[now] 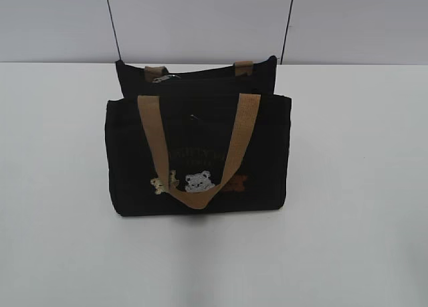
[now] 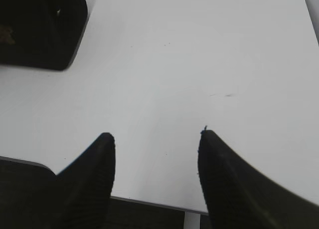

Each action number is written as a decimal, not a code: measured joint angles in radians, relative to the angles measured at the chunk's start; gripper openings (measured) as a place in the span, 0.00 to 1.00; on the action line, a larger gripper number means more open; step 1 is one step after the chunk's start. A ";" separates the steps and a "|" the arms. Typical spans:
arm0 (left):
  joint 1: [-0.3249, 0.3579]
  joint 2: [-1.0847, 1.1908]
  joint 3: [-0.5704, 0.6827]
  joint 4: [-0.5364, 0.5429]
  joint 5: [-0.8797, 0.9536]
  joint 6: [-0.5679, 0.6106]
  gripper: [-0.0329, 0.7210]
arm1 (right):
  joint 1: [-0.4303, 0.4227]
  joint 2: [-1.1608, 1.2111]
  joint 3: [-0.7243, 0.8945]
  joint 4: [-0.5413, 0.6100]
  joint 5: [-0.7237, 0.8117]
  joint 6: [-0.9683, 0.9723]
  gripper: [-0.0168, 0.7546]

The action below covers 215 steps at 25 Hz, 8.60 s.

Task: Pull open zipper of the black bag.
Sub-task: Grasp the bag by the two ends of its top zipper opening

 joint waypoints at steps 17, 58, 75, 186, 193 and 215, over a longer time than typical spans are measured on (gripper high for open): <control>0.000 0.000 0.000 0.000 0.000 0.000 0.48 | 0.000 0.000 0.000 0.000 0.000 0.000 0.55; -0.005 1.016 -0.439 -0.590 -0.324 1.026 0.69 | -0.001 1.021 -0.665 0.256 -0.004 -0.032 0.55; -0.006 1.587 -0.720 -0.832 -0.172 1.605 0.66 | 0.043 1.591 -1.282 0.310 0.117 -0.038 0.55; -0.005 1.869 -0.779 -1.091 -0.092 1.963 0.12 | 0.475 2.214 -1.641 0.432 0.122 0.324 0.30; -0.005 1.869 -0.779 -1.091 -0.092 1.963 0.12 | 0.475 2.214 -1.641 0.437 0.122 0.278 0.05; -0.006 1.869 -0.781 -1.061 -0.068 1.963 0.12 | 0.480 2.129 -1.638 0.231 0.120 0.231 0.01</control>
